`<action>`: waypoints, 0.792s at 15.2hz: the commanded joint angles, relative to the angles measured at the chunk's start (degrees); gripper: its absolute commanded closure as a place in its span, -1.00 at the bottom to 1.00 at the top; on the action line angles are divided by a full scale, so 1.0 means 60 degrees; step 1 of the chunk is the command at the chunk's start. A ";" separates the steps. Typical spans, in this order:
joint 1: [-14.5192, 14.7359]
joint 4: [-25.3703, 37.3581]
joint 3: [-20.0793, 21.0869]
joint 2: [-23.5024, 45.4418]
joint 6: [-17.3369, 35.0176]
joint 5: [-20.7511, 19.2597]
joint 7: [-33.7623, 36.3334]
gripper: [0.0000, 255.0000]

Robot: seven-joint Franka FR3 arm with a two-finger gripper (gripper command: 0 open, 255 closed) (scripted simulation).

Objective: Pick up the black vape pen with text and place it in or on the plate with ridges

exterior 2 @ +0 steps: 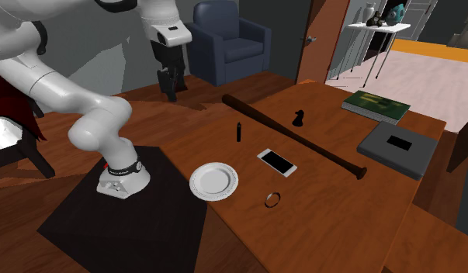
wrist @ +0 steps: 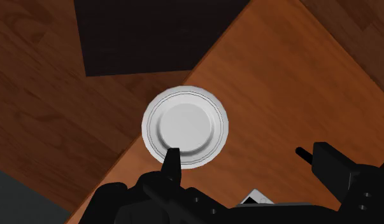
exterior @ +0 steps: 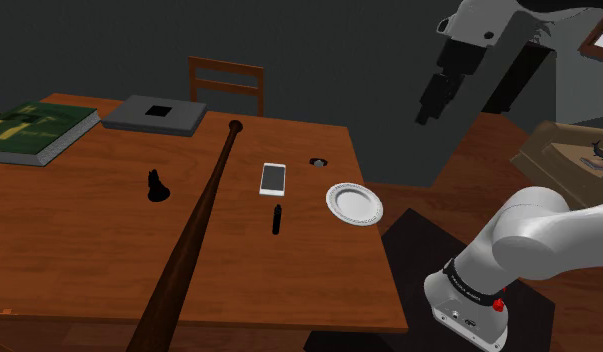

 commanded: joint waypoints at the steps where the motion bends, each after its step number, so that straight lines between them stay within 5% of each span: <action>1: 0.0000 0.0000 0.0000 0.0000 0.0000 0.0000 0.0000 -1.00; 12: 0.0540 -0.1207 0.1805 0.1637 0.3225 0.0882 0.1447 -1.00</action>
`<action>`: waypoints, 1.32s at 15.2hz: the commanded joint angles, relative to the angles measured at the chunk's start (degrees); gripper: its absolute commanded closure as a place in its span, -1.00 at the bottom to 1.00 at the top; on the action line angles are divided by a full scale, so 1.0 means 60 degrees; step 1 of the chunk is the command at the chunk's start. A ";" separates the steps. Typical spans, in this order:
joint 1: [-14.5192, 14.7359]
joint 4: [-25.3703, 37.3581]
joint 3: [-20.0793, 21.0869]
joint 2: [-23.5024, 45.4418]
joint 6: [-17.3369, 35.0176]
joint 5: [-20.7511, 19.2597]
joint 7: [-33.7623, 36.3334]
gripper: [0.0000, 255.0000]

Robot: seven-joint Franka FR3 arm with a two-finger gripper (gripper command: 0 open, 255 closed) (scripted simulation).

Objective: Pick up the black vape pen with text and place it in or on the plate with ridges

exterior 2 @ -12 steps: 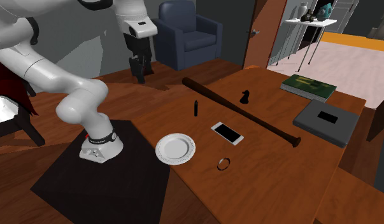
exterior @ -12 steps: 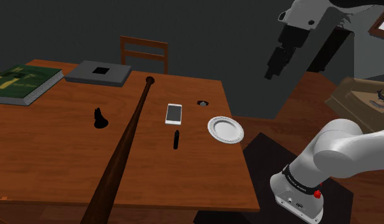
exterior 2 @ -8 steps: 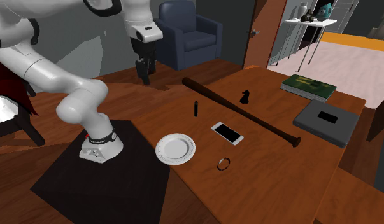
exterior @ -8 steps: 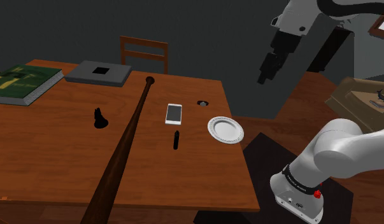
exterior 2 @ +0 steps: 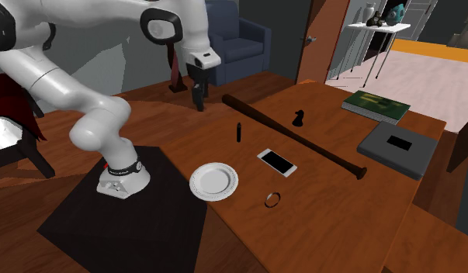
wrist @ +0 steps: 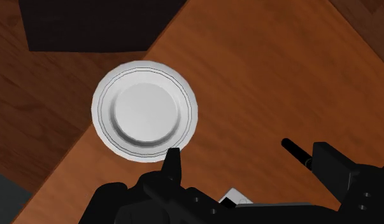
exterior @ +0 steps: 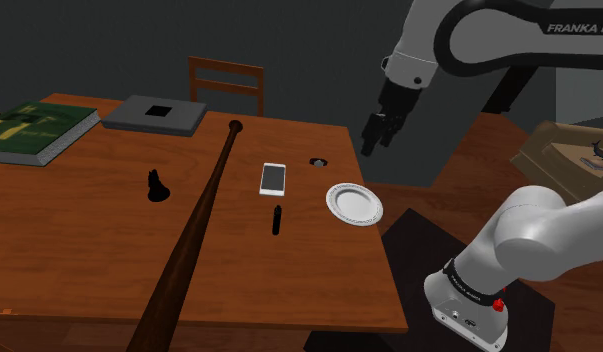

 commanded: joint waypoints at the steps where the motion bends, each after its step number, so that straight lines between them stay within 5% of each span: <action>1: 0.0070 -0.0046 0.0298 0.0458 0.0589 0.0092 0.0237 -1.00; 11: 0.0271 0.0404 0.1891 0.3443 0.3412 -0.0042 0.1784 -1.00; 20: 0.0393 0.1944 0.2869 0.6851 0.5220 -0.1823 0.3952 -1.00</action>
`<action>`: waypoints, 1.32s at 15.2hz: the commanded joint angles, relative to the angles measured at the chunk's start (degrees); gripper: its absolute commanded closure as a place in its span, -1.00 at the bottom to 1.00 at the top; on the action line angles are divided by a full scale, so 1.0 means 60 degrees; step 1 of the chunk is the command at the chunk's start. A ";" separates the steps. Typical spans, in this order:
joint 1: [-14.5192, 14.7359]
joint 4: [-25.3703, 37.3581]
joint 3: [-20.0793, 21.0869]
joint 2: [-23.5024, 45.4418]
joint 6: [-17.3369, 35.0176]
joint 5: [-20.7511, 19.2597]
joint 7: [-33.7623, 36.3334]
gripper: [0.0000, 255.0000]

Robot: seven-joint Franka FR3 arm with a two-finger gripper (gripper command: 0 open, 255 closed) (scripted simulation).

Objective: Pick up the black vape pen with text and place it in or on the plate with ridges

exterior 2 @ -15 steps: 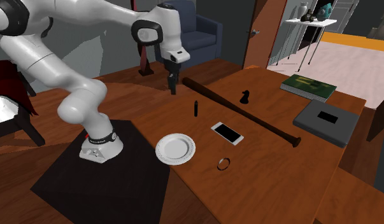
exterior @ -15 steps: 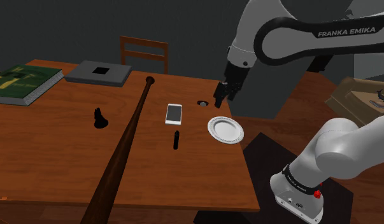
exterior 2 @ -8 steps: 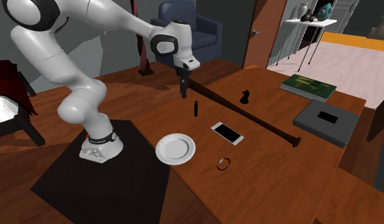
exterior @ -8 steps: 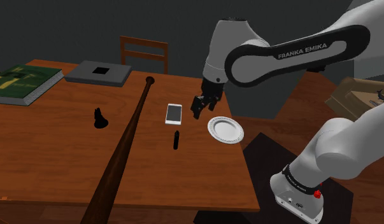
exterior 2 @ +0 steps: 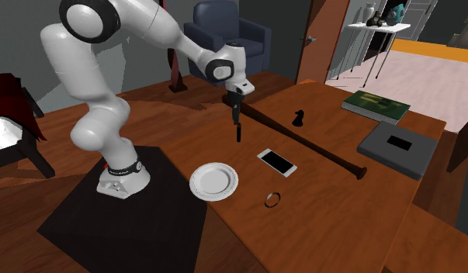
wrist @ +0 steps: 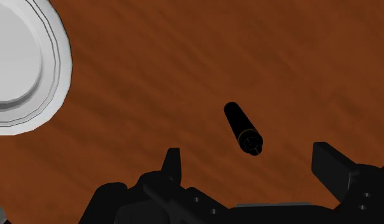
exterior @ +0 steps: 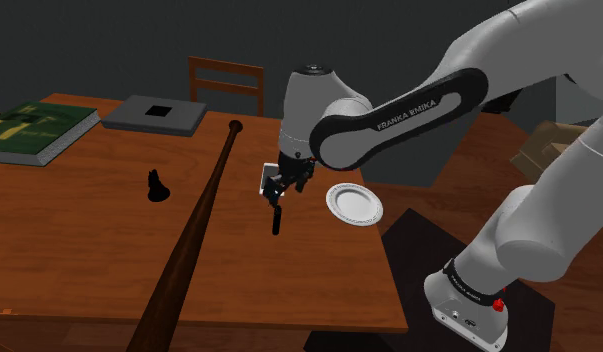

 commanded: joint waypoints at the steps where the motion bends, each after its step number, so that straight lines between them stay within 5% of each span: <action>1: 0.0091 0.0385 0.0088 0.0693 0.0262 -0.0472 0.0483 -1.00; 16: 0.0184 0.0166 -0.0013 0.1440 0.1155 -0.0960 0.0825 -1.00; 17: 0.0184 0.0166 -0.0013 0.1440 0.1155 -0.0960 0.0825 1.00; 20: 0.0184 0.0166 -0.0013 0.1440 0.1155 -0.0960 0.0825 1.00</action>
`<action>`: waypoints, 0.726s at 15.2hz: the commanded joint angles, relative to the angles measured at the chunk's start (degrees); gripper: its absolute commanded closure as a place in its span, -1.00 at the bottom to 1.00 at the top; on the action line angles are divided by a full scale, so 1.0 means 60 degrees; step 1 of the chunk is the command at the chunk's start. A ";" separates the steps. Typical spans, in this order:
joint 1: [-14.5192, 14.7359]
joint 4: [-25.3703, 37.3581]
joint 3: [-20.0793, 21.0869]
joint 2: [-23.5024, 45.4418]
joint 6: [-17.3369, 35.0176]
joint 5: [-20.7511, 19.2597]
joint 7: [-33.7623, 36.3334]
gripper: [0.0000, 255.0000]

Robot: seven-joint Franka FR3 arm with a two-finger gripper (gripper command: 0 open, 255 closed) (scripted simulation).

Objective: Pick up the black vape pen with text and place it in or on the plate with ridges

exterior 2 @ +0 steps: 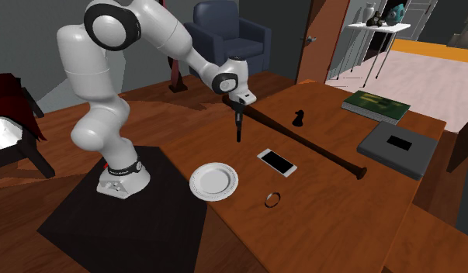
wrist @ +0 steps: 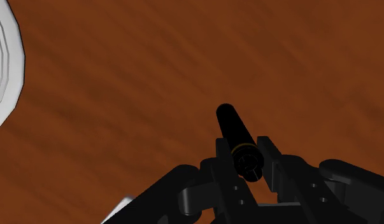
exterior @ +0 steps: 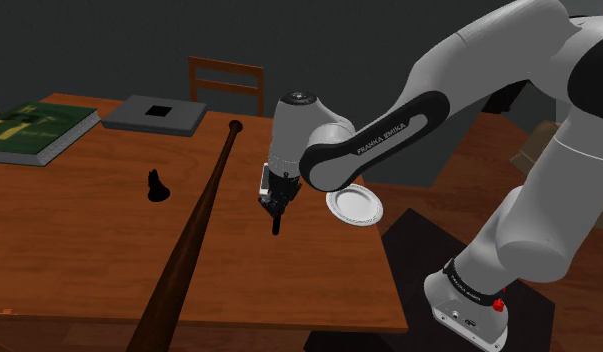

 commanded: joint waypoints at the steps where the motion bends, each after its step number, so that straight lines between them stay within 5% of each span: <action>1: 0.0004 -0.0002 0.0005 0.0005 0.0003 0.0003 0.0000 1.00; 11: -0.0050 0.0174 0.0074 -0.0463 -0.0594 0.0319 -0.0219 1.00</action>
